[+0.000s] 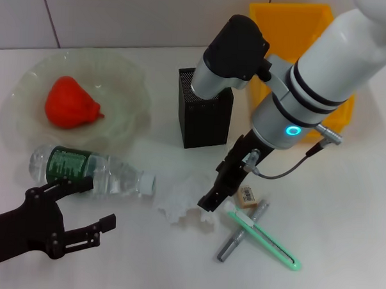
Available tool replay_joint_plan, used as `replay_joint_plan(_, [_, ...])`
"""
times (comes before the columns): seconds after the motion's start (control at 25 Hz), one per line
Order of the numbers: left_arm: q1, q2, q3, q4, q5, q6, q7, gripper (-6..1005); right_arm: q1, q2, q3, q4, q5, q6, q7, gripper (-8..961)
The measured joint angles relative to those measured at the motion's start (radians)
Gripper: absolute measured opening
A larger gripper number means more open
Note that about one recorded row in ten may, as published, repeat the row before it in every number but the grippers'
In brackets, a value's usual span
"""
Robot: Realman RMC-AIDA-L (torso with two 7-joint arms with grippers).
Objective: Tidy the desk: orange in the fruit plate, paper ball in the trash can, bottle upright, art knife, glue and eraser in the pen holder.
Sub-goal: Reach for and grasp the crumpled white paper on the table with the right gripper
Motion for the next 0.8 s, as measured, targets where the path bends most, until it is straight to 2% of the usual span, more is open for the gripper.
replay_joint_plan(0.44, [0.001, 0.000, 0.012, 0.000, 0.000, -0.003, 0.000, 870, 0.061, 0.000, -0.031, 0.148, 0.067, 0.087, -0.005, 798])
replay_joint_plan(0.76, [0.000, 0.000, 0.012, 0.000, 0.000, -0.005, 0.000, 869, 0.068, 0.000, -0.041, 0.156, 0.073, 0.080, -0.006, 792])
replay_joint_plan(0.8, [0.000, 0.000, 0.012, 0.000, 0.000, -0.005, 0.000, 869, 0.069, 0.000, -0.041, 0.159, 0.073, 0.080, -0.007, 755])
